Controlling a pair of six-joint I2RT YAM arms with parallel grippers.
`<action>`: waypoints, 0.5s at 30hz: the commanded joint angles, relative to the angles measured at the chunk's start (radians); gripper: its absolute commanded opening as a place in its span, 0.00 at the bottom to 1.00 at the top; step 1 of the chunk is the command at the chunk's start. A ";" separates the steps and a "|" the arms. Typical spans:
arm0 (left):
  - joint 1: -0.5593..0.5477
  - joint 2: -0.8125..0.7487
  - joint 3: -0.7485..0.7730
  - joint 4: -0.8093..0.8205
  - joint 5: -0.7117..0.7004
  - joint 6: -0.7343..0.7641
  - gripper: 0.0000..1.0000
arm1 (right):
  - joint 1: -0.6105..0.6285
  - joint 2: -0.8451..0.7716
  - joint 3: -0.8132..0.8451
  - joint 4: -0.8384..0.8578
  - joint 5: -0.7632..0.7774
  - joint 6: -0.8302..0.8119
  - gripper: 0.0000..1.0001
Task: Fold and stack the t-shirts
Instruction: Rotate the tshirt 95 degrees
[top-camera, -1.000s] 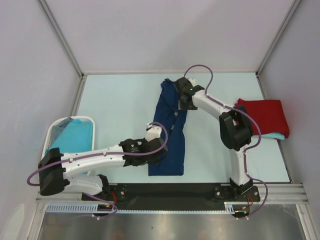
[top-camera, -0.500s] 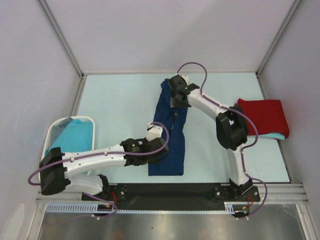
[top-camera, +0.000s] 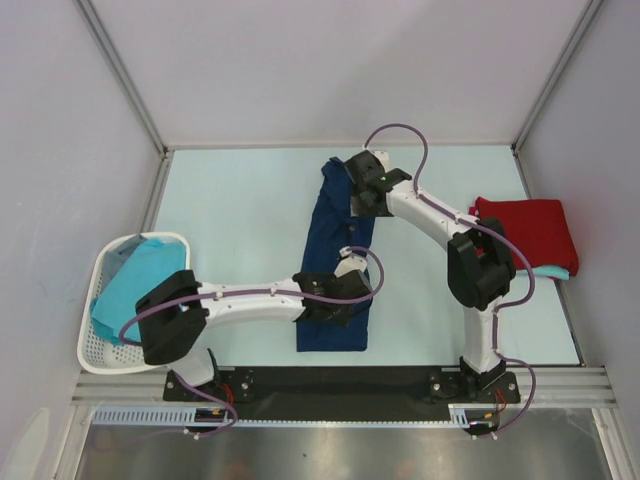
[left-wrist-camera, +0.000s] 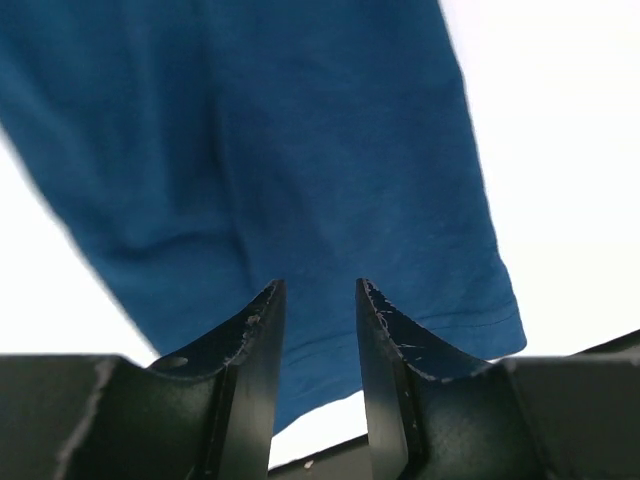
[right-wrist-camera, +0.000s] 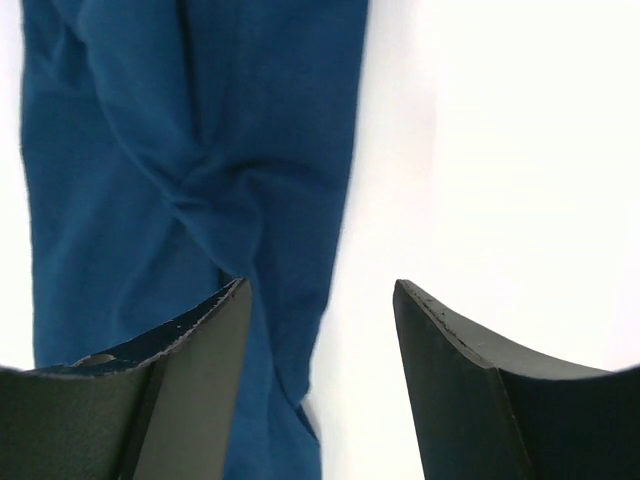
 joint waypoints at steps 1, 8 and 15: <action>0.007 0.027 0.038 0.072 0.076 0.048 0.40 | -0.013 -0.080 -0.026 0.002 0.037 0.003 0.65; 0.007 0.029 -0.020 0.084 0.108 0.048 0.38 | -0.024 -0.093 -0.038 0.002 0.033 0.012 0.64; 0.008 0.007 -0.118 0.073 0.174 0.017 0.36 | -0.025 -0.090 -0.046 0.005 0.034 0.015 0.64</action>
